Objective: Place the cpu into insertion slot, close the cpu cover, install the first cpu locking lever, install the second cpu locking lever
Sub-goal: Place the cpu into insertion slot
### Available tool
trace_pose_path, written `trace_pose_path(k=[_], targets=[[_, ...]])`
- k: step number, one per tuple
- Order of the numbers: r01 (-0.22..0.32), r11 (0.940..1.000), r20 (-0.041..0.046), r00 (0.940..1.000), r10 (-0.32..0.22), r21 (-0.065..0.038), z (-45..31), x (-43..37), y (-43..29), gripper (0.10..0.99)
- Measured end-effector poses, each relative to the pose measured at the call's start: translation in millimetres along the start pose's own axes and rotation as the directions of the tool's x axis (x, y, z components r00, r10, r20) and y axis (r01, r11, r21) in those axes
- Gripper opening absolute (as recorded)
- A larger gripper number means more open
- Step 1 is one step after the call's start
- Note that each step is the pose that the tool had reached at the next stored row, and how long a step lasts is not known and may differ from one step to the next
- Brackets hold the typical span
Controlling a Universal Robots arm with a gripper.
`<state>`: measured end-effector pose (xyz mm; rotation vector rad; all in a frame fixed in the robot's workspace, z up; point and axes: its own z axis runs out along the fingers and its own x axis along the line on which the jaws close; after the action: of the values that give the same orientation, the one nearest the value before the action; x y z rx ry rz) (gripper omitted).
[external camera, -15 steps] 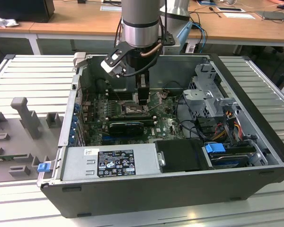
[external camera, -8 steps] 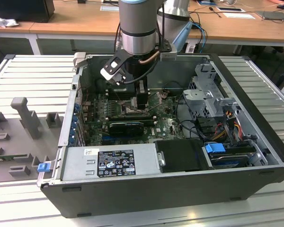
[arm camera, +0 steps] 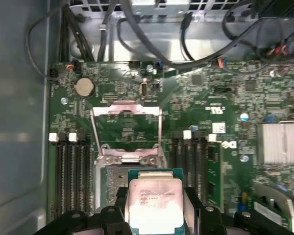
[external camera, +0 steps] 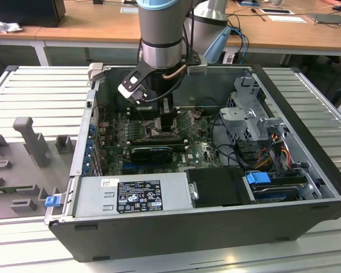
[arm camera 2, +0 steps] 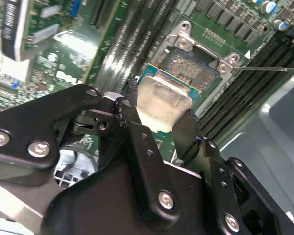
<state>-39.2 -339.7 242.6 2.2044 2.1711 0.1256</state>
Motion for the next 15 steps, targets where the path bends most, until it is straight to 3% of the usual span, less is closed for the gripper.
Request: trace_pose_path(k=[3,6,8,10,15], targets=[[0.0,1.0,-0.0001,1.0,0.0,0.0,3.3,6.6,-0.7,0.529],[-0.005,1.0,0.0004,1.0,0.005,0.0,8.1,8.0,-3.8,0.529],[-0.014,0.9999,0.001,0.9999,0.014,-0.001,17.0,10.2,-8.2,0.529],[-0.014,0.9999,0.0011,0.9999,0.014,-0.001,30.8,16.8,-10.1,0.529],[-0.015,0.9999,0.0011,0.9999,0.015,0.0,36.1,17.9,-11.1,0.529]])
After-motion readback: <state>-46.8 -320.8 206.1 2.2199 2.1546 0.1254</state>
